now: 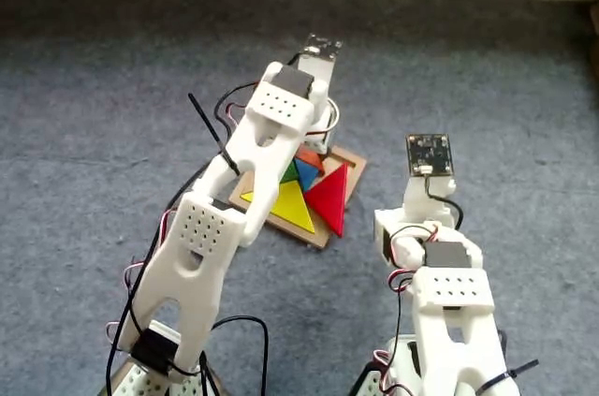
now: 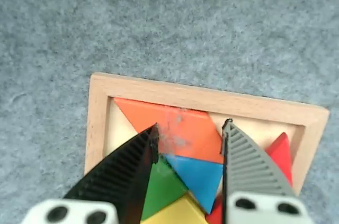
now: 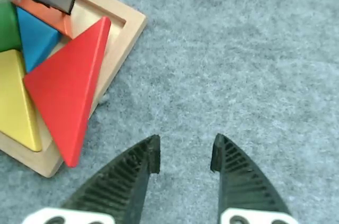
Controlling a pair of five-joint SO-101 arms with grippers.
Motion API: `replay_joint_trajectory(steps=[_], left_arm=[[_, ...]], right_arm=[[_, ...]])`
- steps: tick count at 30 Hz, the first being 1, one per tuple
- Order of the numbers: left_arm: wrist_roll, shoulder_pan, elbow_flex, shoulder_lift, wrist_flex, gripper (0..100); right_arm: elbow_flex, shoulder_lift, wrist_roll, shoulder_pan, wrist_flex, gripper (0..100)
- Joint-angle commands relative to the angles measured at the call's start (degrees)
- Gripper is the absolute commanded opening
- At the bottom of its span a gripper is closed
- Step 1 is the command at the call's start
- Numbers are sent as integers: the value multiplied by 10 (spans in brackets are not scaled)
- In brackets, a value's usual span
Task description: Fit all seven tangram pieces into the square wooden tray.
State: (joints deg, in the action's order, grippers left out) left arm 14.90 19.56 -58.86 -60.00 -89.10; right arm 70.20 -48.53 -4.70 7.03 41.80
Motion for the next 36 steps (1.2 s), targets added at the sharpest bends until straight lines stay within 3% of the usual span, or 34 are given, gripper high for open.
replay_joint_trajectory(steps=[1, 18, 36], left_arm=[[-7, -16, -22, 10, -11, 194], [-3, -51, -66, 82, -112, 191], [-3, -30, -48, 77, -113, 193]], right_arm=[[-5, -15, 1, -7, -15, 166], [-5, -15, 1, -7, -15, 166], [-6, -15, 1, -7, -15, 166]])
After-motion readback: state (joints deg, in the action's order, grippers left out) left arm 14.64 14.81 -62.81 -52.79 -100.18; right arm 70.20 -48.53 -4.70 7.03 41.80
